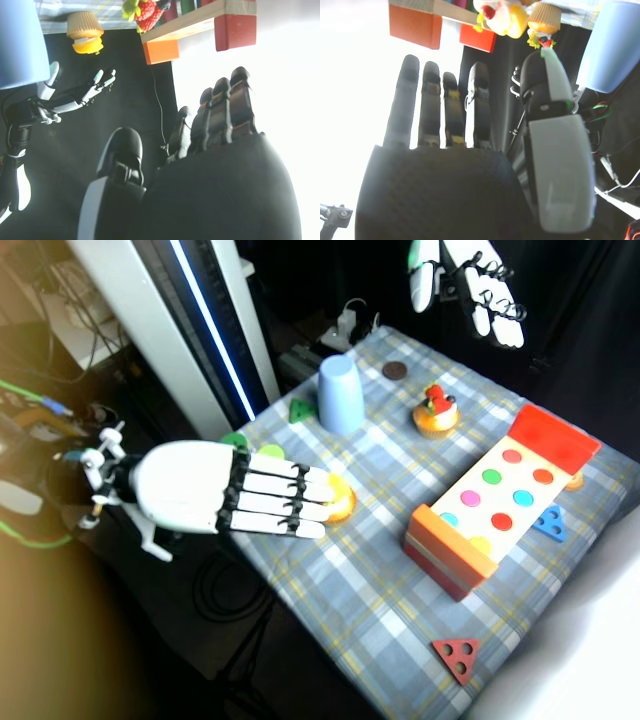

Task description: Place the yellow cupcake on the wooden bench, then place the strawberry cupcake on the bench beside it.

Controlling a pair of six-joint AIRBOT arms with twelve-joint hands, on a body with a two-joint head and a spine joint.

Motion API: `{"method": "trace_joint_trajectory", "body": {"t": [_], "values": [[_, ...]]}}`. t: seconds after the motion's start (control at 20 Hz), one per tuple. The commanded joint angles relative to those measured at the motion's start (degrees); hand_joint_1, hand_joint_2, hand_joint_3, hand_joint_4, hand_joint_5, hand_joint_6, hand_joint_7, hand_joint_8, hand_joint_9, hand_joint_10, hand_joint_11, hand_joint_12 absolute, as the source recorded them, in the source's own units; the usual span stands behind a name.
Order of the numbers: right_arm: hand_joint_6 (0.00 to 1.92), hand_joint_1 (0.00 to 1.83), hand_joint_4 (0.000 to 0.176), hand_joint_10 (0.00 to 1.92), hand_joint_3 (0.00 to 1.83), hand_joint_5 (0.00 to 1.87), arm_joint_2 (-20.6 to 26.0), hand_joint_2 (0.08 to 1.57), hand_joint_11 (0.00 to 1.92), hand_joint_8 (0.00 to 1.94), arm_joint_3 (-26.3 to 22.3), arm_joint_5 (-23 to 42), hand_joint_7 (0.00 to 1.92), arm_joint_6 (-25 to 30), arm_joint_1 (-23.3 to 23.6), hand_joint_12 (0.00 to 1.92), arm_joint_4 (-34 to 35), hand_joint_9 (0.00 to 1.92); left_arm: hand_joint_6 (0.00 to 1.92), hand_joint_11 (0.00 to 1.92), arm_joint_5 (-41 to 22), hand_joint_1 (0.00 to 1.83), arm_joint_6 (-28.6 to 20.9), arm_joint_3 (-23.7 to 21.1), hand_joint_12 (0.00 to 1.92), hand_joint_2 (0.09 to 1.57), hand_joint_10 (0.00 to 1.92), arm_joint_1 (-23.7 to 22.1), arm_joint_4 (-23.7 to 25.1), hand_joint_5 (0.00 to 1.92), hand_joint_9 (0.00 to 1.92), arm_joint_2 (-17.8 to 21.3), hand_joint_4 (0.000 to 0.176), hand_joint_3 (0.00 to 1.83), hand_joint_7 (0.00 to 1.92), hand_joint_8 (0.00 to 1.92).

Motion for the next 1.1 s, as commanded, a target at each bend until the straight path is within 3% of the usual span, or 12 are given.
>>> {"method": "trace_joint_trajectory", "body": {"t": [0.0, 0.1, 0.2, 0.25, 0.35, 0.45, 0.6, 0.7, 0.8, 0.9, 1.0, 1.05], "values": [[0.01, 0.40, 0.006, 0.01, 0.01, 0.45, -0.07, 1.23, 0.08, 0.00, 0.27, 6.67, 0.42, 0.40, 0.81, 0.72, 1.53, 0.35, 0.00, 0.09, -5.05, 0.41, -0.29, 0.69, 0.69, 1.07, 0.01, -1.04, -0.09, 0.33, 0.37, -0.71, 0.176, 0.00, 0.34, 0.01], [0.00, 0.41, 0.001, 0.01, 0.00, 0.45, -0.08, 1.25, 0.04, 0.01, 0.31, 6.67, 0.43, 0.41, 0.81, 0.76, 1.49, 0.36, 0.00, 0.10, -2.07, 0.55, -0.28, 1.98, 0.77, 0.99, 0.01, -1.92, -0.06, 0.32, 0.39, -1.55, 0.176, 0.00, 0.33, 0.00], [0.00, 0.44, 0.000, 0.01, 0.00, 0.47, -0.07, 1.25, 0.03, 0.00, 0.34, 6.68, 0.46, 0.46, 0.90, 0.80, 1.31, 0.38, 0.00, 0.09, 3.31, 0.58, 1.03, 3.98, 0.81, 0.94, 0.00, -4.69, 0.34, 0.23, 0.36, -3.21, 0.176, 0.00, 0.28, 0.00], [0.00, 0.48, 0.000, 0.01, 0.00, 0.47, -0.07, 1.25, 0.04, 0.01, 0.34, 6.71, 0.47, 0.46, 0.93, 0.80, 1.23, 0.40, 0.00, 0.05, 6.98, 0.62, 4.59, 4.92, 0.88, 0.90, 0.00, -7.20, 0.09, 0.21, 0.37, -4.61, 0.176, 0.00, 0.31, 0.00], [0.00, 0.52, 0.000, 0.01, 0.00, 0.47, -0.04, 1.25, 0.05, 0.00, 0.33, 7.02, 0.48, 0.66, 0.94, 0.80, 0.98, 0.40, 0.00, 0.00, 12.76, 0.65, 11.58, 6.40, 0.77, 0.87, 0.00, -11.34, -1.08, 0.11, 0.35, -7.37, 0.176, 0.00, 0.28, 0.00], [0.00, 0.51, 0.000, 0.01, 0.00, 0.48, -0.03, 1.25, 0.07, 0.01, 0.33, 7.29, 0.49, 1.09, 0.94, 0.82, 0.45, 0.41, 0.00, 0.00, 18.46, 0.68, 16.52, 8.51, 0.88, 0.82, 0.01, -14.19, -2.49, 0.12, 0.45, -9.99, 0.176, 0.00, 0.32, 0.00], [0.01, 0.50, 0.000, 0.01, 0.00, 0.49, 0.01, 1.26, 0.06, 0.01, 0.32, 7.48, 0.51, 1.56, 1.08, 0.87, -0.10, 0.42, 0.00, 0.00, 23.94, 0.70, 25.09, 11.20, 0.78, 0.81, 0.01, -16.96, -7.76, 0.11, 0.42, -12.77, 0.176, 0.00, 0.29, 0.01], [0.01, 0.52, 0.000, 0.01, 0.00, 0.51, 0.07, 1.26, 0.07, 0.01, 0.32, 7.47, 0.52, 1.72, 1.07, 0.88, -0.14, 0.44, 0.00, 0.00, 25.34, 0.66, 30.49, 11.98, 0.61, 0.85, 0.00, -18.08, -11.37, 0.08, 0.36, -13.64, 0.176, 0.00, 0.23, 0.00], [0.01, 0.50, 0.001, 0.01, 0.00, 0.51, 0.07, 1.27, 0.07, 0.00, 0.31, 7.45, 0.51, 1.72, 1.06, 0.88, -0.14, 0.44, 0.00, 0.00, 25.82, 0.64, 32.29, 12.76, 0.53, 0.90, 0.00, -18.53, -13.51, 0.07, 0.37, -14.35, 0.176, 0.01, 0.25, 0.00], [0.00, 0.47, 0.000, 0.01, 0.01, 0.50, 0.05, 1.28, 0.07, 0.00, 0.30, 7.44, 0.51, 1.78, 1.05, 0.89, -0.14, 0.44, 0.01, 0.00, 25.90, 0.68, 32.30, 13.56, 0.46, 0.94, 0.01, -19.06, -14.51, 0.12, 0.41, -15.13, 0.176, 0.01, 0.34, 0.02], [0.00, 0.46, 0.003, 0.01, 0.01, 0.50, 0.05, 1.29, 0.08, 0.00, 0.31, 7.42, 0.51, 1.92, 0.93, 0.89, -0.14, 0.45, 0.02, 0.00, 27.09, 0.72, 33.11, 14.09, 0.57, 0.97, 0.01, -19.59, -14.50, 0.39, 0.50, -15.94, 0.176, 0.00, 0.55, 0.02], [0.00, 0.48, 0.000, 0.01, 0.00, 0.51, 0.05, 1.29, 0.10, 0.00, 0.31, 7.41, 0.52, 1.92, 0.91, 0.89, -0.14, 0.46, 0.02, 0.00, 27.40, 0.76, 33.53, 14.12, 0.53, 1.00, 0.02, -19.69, -14.50, 0.53, 0.54, -16.11, 0.174, 0.00, 0.63, 0.03]]}}
